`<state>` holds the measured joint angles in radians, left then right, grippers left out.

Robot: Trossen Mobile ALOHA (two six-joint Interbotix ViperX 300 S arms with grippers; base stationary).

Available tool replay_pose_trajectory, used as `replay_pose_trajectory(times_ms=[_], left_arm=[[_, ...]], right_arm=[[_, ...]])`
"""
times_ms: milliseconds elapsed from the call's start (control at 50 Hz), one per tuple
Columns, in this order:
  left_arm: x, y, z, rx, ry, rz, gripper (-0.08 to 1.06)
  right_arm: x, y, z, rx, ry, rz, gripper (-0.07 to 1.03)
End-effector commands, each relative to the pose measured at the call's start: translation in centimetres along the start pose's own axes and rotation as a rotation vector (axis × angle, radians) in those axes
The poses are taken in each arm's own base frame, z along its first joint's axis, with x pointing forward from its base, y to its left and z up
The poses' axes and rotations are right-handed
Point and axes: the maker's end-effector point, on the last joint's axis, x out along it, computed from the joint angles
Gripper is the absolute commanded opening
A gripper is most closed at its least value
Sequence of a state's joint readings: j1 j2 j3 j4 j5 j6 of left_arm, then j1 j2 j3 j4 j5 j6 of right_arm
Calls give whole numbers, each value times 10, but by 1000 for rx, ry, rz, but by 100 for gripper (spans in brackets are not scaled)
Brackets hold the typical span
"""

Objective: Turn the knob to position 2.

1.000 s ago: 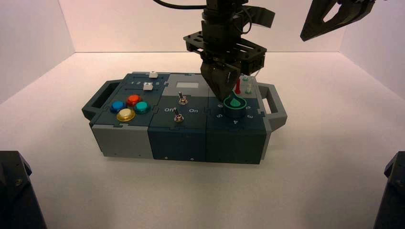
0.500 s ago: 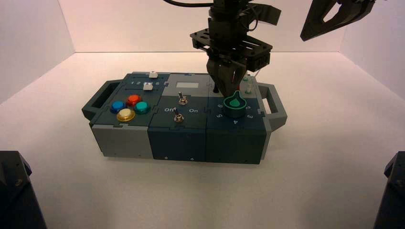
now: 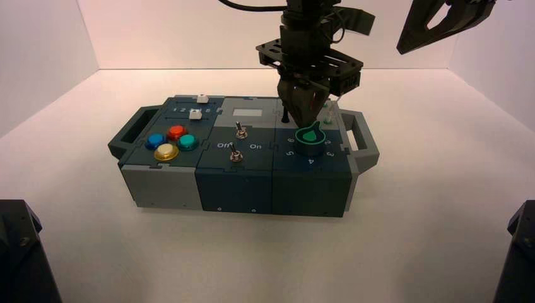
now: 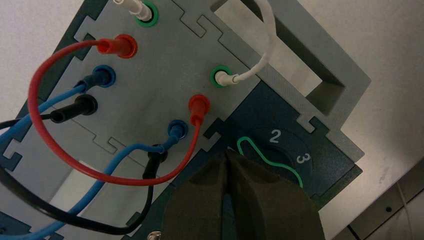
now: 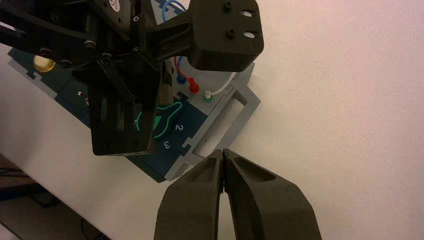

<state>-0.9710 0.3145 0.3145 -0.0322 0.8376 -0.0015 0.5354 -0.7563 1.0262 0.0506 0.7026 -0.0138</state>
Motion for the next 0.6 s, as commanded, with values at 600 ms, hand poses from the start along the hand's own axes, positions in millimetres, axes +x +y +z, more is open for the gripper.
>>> replay_pose_trajectory(times_ms=[600], left_arm=[[-16, -2, 15, 13, -44, 0, -3]], right_arm=[[-6, -1, 13, 0, -38, -4, -2]])
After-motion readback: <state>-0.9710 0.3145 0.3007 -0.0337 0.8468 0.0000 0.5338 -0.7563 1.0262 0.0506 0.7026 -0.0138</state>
